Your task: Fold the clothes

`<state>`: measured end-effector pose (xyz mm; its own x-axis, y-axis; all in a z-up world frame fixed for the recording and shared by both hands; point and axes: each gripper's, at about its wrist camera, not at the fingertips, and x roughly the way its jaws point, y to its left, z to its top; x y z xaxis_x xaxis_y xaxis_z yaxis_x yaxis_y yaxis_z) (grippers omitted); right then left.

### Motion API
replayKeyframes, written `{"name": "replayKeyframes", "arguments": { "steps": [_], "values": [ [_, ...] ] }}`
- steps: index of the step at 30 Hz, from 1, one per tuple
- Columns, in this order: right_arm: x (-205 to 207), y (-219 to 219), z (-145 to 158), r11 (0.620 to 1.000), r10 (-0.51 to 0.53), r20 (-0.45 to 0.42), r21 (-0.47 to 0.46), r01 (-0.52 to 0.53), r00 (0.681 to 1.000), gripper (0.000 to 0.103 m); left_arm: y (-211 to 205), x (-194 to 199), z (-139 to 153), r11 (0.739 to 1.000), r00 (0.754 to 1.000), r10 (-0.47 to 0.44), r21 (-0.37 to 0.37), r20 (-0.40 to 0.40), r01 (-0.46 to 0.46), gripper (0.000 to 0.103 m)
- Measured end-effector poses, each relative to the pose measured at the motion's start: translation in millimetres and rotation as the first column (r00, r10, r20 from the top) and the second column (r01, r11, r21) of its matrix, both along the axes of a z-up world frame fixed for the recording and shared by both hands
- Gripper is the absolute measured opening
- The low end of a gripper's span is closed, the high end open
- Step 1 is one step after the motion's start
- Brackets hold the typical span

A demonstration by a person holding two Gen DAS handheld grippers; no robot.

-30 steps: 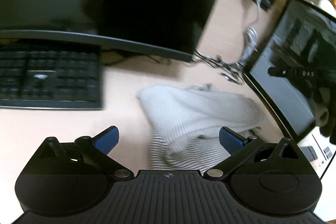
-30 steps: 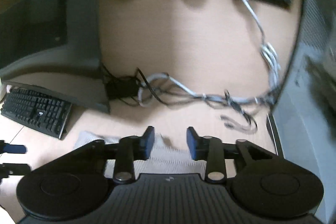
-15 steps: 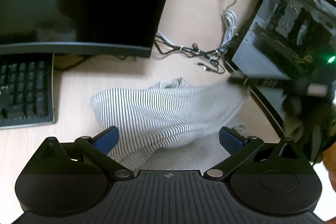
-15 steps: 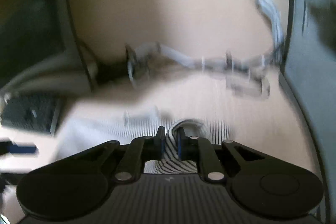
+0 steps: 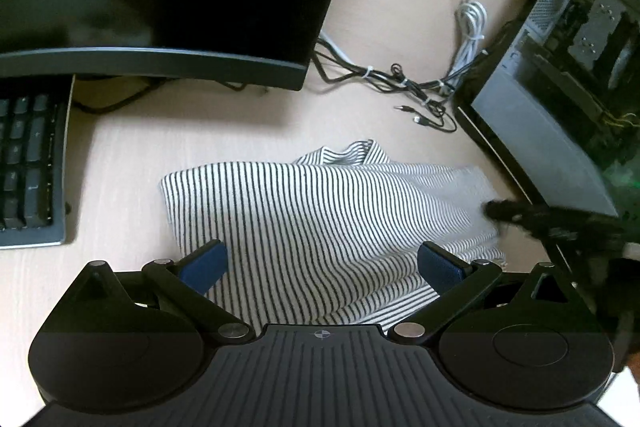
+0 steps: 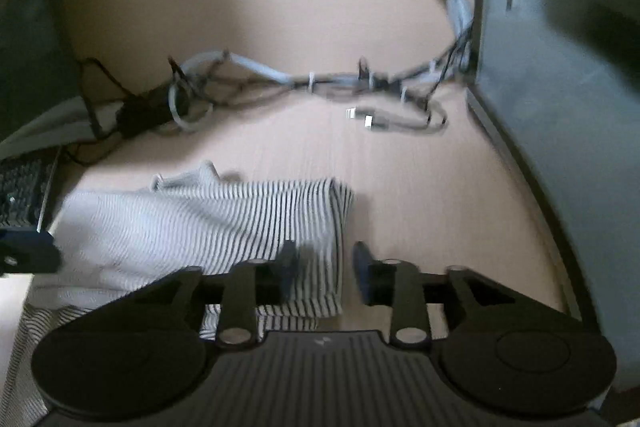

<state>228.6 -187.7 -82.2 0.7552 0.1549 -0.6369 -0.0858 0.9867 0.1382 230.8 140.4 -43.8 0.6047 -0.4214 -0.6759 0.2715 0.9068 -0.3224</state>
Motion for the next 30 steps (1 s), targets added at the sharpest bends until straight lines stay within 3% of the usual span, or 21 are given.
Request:
{"name": "replayKeyframes", "arguments": {
  "steps": [2,5,9,14,19,22,26,29,30],
  "values": [
    [-19,2,3,0.998,0.000,0.051,0.068,-0.004,0.999,0.055,-3,-1,-5,1.000,1.000,0.003,0.024,0.024,-0.004,0.103],
    [-41,13,-12,0.993,-0.014,0.041,0.115,0.010,0.999,0.056,-10,0,-15,0.995,0.997,0.012,0.096,0.073,-0.019,0.103],
    [-42,15,-37,0.999,-0.039,0.017,0.029,0.038,0.999,0.056,-16,7,-31,0.982,0.990,0.036,0.177,0.134,-0.060,0.103],
    [-12,-8,-45,0.996,-0.086,0.024,-0.018,0.086,0.996,0.056,-18,29,-33,0.985,0.985,0.079,0.141,0.150,-0.100,0.103],
    [22,-9,-44,0.990,-0.069,0.107,-0.114,0.081,0.992,0.056,-29,61,-34,0.982,0.978,0.090,0.149,0.189,-0.119,0.103],
    [30,-13,-32,0.987,-0.078,0.155,-0.125,0.098,0.985,0.056,-35,79,-35,0.982,0.977,0.086,0.147,0.194,-0.115,0.103],
    [16,-5,14,0.991,-0.016,0.344,-0.116,0.060,0.939,0.056,-35,80,-38,0.982,0.977,0.090,0.149,0.193,-0.120,0.103],
    [41,7,39,0.997,0.074,0.336,-0.057,-0.058,0.939,0.057,-32,77,-38,0.980,0.975,0.111,0.141,0.193,-0.140,0.103],
    [57,13,43,0.994,0.107,0.290,-0.033,-0.102,0.951,0.058,-31,76,-38,0.979,0.974,0.124,0.136,0.191,-0.151,0.103]
  ]
}}
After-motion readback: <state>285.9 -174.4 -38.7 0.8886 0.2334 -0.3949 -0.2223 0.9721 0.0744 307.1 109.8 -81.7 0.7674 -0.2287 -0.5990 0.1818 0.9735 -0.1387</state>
